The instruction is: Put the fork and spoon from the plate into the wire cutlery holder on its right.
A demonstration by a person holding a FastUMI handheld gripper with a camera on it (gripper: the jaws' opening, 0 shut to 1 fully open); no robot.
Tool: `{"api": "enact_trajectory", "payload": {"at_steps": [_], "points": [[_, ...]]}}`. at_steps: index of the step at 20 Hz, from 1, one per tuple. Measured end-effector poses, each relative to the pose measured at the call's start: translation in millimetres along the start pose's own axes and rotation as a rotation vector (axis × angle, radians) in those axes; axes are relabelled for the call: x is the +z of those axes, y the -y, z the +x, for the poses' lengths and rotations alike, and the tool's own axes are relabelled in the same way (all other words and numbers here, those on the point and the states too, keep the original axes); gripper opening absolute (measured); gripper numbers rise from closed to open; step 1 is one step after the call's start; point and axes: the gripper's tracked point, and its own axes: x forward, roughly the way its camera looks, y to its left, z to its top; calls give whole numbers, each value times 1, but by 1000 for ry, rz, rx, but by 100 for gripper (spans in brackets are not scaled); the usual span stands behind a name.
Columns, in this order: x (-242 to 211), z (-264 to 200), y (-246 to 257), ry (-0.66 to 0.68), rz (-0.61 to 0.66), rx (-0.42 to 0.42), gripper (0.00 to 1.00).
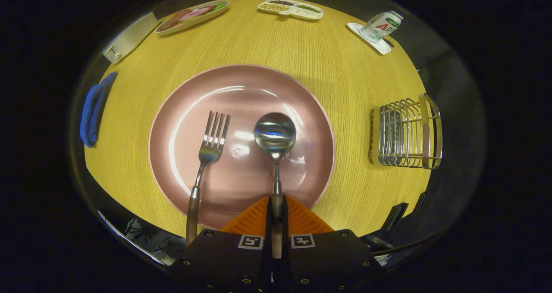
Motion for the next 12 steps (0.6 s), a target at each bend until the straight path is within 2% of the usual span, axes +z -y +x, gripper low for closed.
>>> {"api": "enact_trajectory", "payload": {"at_steps": [1,4,12], "points": [[-1,1,0,-5,3,-1,5],[-1,-6,-3,-6,27,0,2],[14,-62,23,38,101,-97,2]]}}
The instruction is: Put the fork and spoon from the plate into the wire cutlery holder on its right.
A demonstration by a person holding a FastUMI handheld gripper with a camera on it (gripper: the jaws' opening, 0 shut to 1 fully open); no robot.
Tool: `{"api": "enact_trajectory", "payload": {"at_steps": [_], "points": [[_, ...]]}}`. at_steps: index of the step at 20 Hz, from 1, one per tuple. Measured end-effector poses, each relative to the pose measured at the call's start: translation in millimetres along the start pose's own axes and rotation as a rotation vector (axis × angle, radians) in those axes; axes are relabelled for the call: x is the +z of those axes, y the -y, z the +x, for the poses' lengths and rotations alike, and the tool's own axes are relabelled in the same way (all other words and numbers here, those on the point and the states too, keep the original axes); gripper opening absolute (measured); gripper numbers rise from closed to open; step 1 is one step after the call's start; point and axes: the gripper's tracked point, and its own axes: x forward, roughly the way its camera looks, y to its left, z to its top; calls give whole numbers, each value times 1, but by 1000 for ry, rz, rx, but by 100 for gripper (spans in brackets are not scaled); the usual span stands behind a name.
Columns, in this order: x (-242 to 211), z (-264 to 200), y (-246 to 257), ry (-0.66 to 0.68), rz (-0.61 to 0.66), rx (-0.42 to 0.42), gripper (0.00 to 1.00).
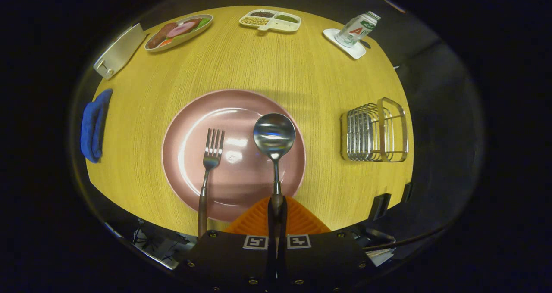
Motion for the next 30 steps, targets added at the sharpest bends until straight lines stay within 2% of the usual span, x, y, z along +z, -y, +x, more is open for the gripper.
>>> {"api": "enact_trajectory", "payload": {"at_steps": [8,16,26,30], "points": [[18,-40,66,47,149,-65,2],[12,-21,128,-27,269,-75,2],[19,9,134,-180,256,-4,2],[14,6,135,-294,268,0,5]]}}
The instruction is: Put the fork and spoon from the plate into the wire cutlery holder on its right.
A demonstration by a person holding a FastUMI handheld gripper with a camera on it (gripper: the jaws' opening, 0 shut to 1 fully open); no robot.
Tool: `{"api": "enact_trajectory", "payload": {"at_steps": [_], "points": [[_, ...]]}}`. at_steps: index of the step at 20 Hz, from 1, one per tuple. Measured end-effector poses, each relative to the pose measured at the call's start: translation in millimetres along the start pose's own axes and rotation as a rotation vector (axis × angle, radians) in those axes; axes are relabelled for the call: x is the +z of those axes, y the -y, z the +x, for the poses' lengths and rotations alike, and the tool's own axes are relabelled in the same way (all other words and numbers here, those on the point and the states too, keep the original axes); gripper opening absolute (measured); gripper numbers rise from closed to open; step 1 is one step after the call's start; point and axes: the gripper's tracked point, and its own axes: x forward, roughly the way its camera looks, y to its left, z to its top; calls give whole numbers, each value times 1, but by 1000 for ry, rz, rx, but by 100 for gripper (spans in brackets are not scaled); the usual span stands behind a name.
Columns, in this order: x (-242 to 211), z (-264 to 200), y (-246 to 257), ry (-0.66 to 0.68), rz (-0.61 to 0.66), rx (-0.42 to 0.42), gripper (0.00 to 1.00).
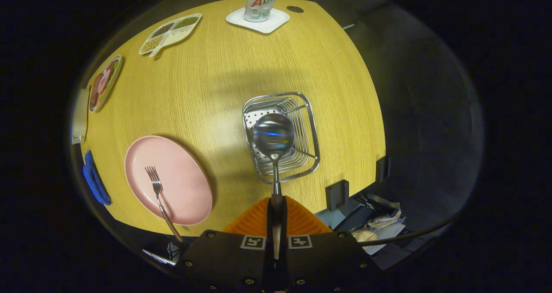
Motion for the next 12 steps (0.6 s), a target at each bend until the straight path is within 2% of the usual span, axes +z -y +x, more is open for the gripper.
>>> {"api": "enact_trajectory", "payload": {"at_steps": [3,9,12], "points": [[10,-6,1,12,19,9,11],[27,-23,-8,74,65,79,12],[25,-34,-7,103,95,84,15]]}}
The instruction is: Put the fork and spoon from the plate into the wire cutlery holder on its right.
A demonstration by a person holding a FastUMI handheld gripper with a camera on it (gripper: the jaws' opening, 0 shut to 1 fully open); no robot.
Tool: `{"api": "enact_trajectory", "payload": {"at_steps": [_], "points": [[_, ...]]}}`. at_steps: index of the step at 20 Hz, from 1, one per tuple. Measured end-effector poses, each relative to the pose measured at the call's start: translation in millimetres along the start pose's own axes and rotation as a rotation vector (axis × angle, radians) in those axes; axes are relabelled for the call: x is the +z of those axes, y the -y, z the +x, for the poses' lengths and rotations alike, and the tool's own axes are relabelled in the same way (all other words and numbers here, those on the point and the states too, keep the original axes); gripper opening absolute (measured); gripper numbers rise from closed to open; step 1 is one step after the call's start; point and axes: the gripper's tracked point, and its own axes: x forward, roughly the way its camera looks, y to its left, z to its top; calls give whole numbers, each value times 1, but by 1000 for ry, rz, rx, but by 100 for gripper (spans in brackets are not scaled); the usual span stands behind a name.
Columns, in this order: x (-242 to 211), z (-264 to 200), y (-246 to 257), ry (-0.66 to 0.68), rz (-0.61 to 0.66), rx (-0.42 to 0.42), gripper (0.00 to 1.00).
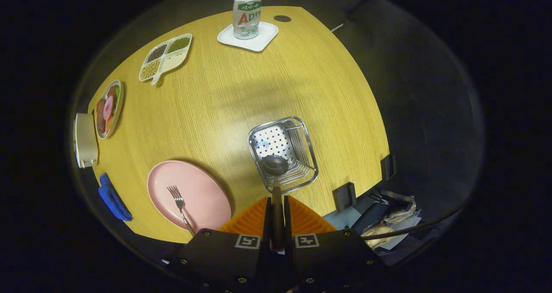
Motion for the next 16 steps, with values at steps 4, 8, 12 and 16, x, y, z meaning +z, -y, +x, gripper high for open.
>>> {"api": "enact_trajectory", "payload": {"at_steps": [4,8,12,16], "points": [[1,-19,4,49,7,-24,15],[-4,-37,-5,105,-12,-37,15],[-18,-46,-34,137,-63,-33,14],[-39,-50,-75,148,-150,-29,14]]}}
